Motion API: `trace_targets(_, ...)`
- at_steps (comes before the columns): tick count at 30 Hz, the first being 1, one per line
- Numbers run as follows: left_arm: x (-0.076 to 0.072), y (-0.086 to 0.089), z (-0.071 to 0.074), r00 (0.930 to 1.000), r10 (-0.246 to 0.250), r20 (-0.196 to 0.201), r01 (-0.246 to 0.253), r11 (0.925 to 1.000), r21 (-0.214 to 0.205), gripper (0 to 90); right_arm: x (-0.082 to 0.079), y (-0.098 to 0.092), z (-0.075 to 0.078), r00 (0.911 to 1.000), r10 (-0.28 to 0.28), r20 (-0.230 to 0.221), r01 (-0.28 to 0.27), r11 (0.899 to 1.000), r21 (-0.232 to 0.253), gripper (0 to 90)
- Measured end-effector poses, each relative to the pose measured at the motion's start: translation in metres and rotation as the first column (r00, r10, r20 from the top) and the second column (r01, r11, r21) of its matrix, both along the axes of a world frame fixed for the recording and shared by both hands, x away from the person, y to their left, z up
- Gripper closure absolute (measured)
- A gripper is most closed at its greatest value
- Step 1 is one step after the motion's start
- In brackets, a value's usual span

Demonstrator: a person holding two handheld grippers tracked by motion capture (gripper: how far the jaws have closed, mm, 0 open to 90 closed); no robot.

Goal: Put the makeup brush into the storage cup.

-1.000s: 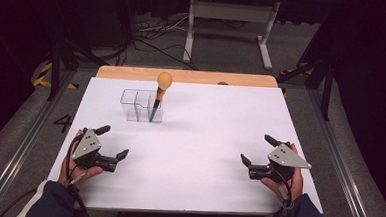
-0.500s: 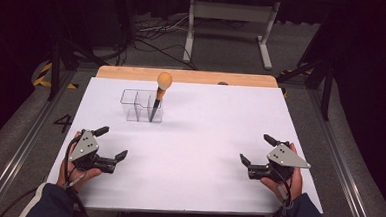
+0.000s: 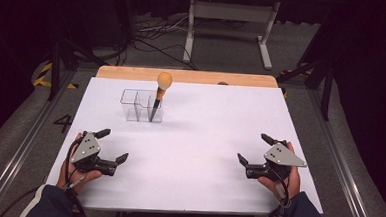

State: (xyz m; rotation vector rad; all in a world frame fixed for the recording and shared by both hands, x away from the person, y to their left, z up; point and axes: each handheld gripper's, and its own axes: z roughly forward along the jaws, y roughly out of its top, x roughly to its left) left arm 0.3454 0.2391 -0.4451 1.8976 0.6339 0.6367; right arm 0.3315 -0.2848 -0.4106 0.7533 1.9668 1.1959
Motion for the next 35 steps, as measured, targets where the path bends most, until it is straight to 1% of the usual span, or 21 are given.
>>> trace_targets(1, -0.0012, 0.0012, 0.0002, 1.0000, 0.002, 0.002, -0.002, 1.0000, -0.006, 2.2, 0.0007, 0.0005, -0.0001, 1.0000, 0.002, 0.002, -0.002, 1.000, -0.004, 2.6)
trace_targets(6, -0.0040, 0.0041, 0.0010, 0.9999, 0.009, 0.008, -0.008, 0.9999, -0.006, 2.2, 0.0030, 0.0044, 0.0001, 0.9999, 0.014, 0.004, -0.014, 1.000, -0.009, 2.7)
trace_targets(10, -0.0049, 0.0044, 0.0010, 0.9999, 0.009, 0.005, -0.009, 0.9999, -0.009, 2.1, 0.0035, 0.0051, 0.0004, 0.9998, 0.016, 0.010, -0.016, 1.000, -0.013, 2.7)
trace_targets(13, -0.0052, 0.0043, 0.0020, 0.9998, 0.006, 0.017, -0.006, 0.9998, -0.018, 2.2, 0.0031, 0.0044, 0.0009, 0.9998, 0.012, 0.018, -0.011, 1.000, -0.010, 2.8)
trace_targets(15, -0.0051, 0.0039, 0.0025, 0.9997, 0.007, 0.023, -0.007, 0.9999, -0.015, 2.2, 0.0024, 0.0038, 0.0016, 0.9997, 0.010, 0.020, -0.009, 1.000, -0.006, 2.9)
trace_targets(20, -0.0051, 0.0032, 0.0033, 0.9996, 0.006, 0.028, -0.006, 0.9998, -0.020, 2.1, 0.0014, 0.0024, 0.0019, 0.9996, 0.007, 0.026, -0.007, 1.000, -0.002, 2.9)
trace_targets(26, -0.0054, 0.0038, 0.0047, 0.9990, 0.019, 0.041, -0.018, 0.9993, -0.033, 2.1, 0.0028, 0.0014, 0.0011, 0.9998, 0.007, 0.020, -0.007, 1.000, 0.003, 2.8)
trace_targets(28, -0.0066, 0.0035, 0.0062, 0.9984, 0.025, 0.051, -0.023, 0.9990, -0.037, 2.1, 0.0016, 0.0024, 0.0012, 0.9997, 0.010, 0.021, -0.010, 1.000, -0.003, 2.8)
trace_targets(29, -0.0069, 0.0034, 0.0072, 0.9978, 0.026, 0.061, -0.024, 0.9992, -0.032, 2.1, 0.0010, 0.0026, 0.0014, 0.9997, 0.011, 0.022, -0.011, 1.000, -0.006, 2.8)
trace_targets(31, -0.0077, 0.0028, 0.0082, 0.9976, 0.025, 0.064, -0.023, 0.9989, -0.041, 2.3, 0.0003, 0.0026, 0.0016, 0.9997, 0.011, 0.021, -0.011, 1.000, -0.006, 2.8)
trace_targets(33, -0.0081, 0.0025, 0.0088, 0.9974, 0.029, 0.066, -0.027, 0.9989, -0.037, 2.3, -0.0003, 0.0024, 0.0018, 0.9997, 0.011, 0.021, -0.011, 1.000, -0.001, 2.8)
trace_targets(35, -0.0088, 0.0027, 0.0092, 0.9971, 0.033, 0.068, -0.030, 0.9986, -0.044, 2.3, 0.0003, 0.0017, 0.0021, 0.9997, 0.012, 0.021, -0.013, 1.000, 0.008, 2.8)
